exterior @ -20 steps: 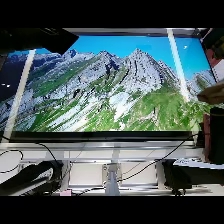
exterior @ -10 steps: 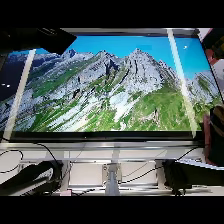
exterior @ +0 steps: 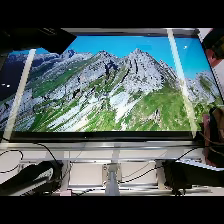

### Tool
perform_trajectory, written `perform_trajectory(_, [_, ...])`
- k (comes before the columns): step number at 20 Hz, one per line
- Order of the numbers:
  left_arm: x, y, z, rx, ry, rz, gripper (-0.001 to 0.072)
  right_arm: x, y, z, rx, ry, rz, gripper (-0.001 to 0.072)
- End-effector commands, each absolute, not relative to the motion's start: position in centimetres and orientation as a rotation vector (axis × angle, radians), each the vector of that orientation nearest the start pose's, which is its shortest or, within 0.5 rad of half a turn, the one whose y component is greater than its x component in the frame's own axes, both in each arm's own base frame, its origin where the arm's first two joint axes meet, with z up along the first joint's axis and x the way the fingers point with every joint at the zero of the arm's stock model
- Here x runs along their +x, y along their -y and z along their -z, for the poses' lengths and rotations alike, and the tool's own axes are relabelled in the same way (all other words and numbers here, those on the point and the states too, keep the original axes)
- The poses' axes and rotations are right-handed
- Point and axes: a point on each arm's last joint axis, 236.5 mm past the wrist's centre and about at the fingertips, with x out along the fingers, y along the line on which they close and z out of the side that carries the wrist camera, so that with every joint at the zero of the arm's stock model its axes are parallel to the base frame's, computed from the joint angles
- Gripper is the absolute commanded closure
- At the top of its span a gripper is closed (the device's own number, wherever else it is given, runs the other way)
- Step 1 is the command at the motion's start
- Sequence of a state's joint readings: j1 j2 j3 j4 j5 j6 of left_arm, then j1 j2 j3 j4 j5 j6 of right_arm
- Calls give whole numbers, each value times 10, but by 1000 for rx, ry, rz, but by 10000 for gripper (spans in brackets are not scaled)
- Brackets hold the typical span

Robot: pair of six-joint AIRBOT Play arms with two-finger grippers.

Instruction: Fold the clothes and pants, and hang the long-sleeved shirts on hangers.

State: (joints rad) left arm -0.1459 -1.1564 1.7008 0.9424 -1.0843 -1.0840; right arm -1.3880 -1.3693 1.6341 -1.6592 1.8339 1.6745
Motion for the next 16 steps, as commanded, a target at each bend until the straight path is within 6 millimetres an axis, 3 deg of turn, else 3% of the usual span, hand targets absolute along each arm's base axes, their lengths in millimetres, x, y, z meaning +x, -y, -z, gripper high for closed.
perform_trajectory(1, [402,182,-335,57,-380,708,63,40,322,-100,1122,-1310,1209,33])
perform_trajectory(6, [404,182,-338,54,-369,702,63,45,325,-101,1115,-1281,1196,29])
perform_trajectory(8, [404,182,-337,54,-370,702,63,70,330,-101,1126,-1197,1119,41])
perform_trajectory(11, [404,182,-337,54,-370,702,62,141,332,-114,1172,-986,878,270])
perform_trajectory(14, [404,182,-337,54,-370,702,62,213,311,-139,1063,-921,621,667])
perform_trajectory(16, [404,182,-337,54,-370,702,62,261,284,-154,947,-936,488,667])
